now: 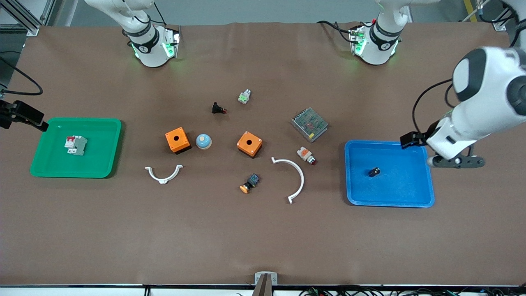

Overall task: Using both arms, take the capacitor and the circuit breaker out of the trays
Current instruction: 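Reach the left gripper to the capacitor and the right gripper to the breaker, then close the left gripper on the capacitor while the right gripper grasps the breaker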

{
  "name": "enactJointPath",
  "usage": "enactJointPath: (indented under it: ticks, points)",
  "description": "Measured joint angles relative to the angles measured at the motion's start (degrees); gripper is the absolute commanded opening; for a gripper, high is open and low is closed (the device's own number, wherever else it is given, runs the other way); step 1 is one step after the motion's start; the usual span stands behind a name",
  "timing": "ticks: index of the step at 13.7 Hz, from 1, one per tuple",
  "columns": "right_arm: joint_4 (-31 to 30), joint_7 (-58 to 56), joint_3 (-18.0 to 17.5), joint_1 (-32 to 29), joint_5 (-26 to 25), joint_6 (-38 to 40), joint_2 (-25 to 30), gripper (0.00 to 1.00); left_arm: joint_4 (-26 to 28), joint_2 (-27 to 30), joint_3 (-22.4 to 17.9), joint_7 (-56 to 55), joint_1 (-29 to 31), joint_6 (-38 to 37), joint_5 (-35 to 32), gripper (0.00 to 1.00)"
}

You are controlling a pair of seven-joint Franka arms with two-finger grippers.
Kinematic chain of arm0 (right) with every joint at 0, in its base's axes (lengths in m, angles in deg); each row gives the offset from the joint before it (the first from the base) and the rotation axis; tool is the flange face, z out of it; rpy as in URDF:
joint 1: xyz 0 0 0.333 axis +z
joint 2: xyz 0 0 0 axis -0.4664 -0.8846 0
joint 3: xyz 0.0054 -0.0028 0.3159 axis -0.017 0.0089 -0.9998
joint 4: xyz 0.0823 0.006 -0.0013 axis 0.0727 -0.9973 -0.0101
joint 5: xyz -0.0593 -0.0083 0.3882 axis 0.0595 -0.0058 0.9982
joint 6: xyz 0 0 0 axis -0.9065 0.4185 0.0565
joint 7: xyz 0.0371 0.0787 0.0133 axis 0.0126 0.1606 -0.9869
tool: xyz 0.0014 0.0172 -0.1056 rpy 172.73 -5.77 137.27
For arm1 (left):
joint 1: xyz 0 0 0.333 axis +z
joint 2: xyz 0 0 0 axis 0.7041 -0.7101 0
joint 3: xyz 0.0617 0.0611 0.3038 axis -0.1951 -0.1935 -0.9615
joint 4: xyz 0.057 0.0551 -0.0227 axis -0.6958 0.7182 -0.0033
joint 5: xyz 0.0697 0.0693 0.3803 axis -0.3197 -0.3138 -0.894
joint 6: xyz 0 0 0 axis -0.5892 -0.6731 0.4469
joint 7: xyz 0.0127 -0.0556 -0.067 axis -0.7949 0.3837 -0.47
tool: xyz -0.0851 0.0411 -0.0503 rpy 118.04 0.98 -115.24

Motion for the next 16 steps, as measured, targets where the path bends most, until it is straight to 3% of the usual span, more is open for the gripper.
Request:
enactJointPath:
  ticks: [4,6,8,11,16]
  points:
    - [-2.4,-0.1,0.5,-1.2,-4.0,0.4,-6.2,1.0,2.8,-7.0,0.0,0.0,0.0,9.0,0.0,0.87]
    - [-3.4,-3.1,0.9,-4.2,-5.2,0.1,-10.5,0.92,2.9,-9.6,0.1,0.0,0.0,10.6,0.0,0.8]
    - [-4.4,-8.7,1.1,-8.0,-7.1,-2.0,-14.3,0.92,3.0,-11.5,0.2,0.0,-0.1,11.9,0.0,0.77]
    - [-9.0,-17.7,1.3,-13.9,-7.3,-12.3,-17.2,0.94,3.1,-14.4,0.5,-0.1,-0.2,14.9,0.1,0.71]
    - [-20.6,-20.3,1.2,-19.8,-5.7,-27.3,-17.6,0.94,3.2,-17.6,0.6,-0.1,-0.5,17.6,1.0,0.61]
